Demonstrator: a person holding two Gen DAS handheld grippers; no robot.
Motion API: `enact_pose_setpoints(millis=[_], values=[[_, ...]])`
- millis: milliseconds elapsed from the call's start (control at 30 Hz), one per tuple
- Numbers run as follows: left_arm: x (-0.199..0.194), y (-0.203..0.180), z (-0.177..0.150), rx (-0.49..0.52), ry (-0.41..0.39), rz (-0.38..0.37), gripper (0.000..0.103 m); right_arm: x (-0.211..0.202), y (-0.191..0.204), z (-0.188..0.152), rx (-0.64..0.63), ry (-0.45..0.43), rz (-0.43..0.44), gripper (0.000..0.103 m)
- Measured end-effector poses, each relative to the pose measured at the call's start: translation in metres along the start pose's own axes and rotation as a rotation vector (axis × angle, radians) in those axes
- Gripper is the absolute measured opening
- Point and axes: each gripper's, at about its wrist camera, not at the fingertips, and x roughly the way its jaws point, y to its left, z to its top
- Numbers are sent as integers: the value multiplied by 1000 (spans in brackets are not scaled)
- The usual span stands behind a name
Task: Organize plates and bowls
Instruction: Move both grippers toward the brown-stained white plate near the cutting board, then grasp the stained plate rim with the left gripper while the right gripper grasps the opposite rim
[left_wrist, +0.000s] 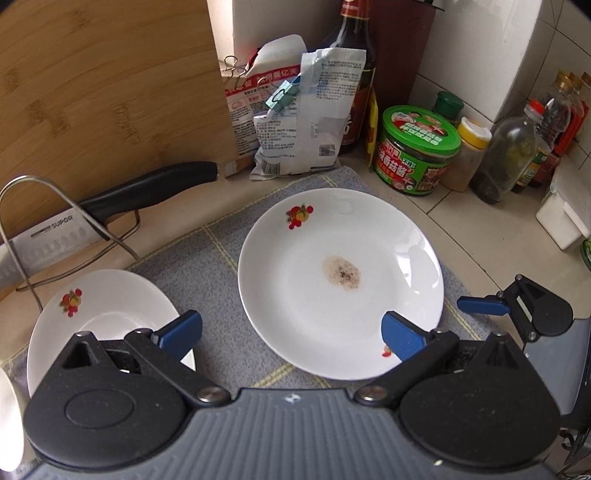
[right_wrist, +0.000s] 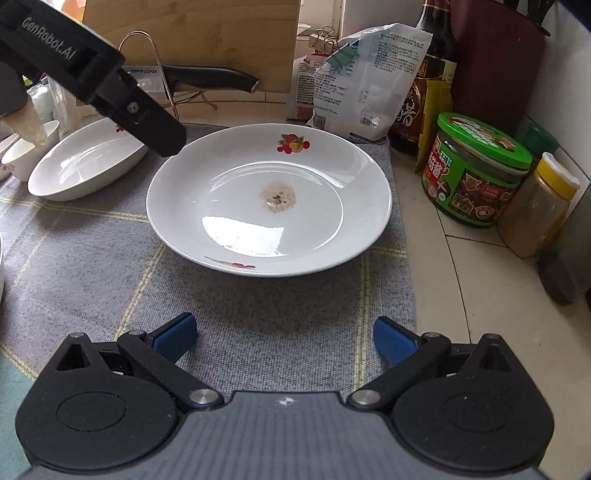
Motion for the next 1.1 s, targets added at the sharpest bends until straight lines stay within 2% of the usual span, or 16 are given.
enact_pose_setpoints(millis=[567, 667, 933, 1100], values=[[46, 8, 43, -12, 7, -38, 102, 12, 2, 9, -22, -23, 24, 103], [56, 7, 48, -20, 12, -66, 101, 12, 2, 11, -24, -9, 25, 103], [85, 7, 61, -32, 37, -83, 96, 16, 3, 17, -20, -14, 24, 103], [95, 9, 65, -39, 53, -92, 85, 17, 2, 18, -20, -19, 25, 103]])
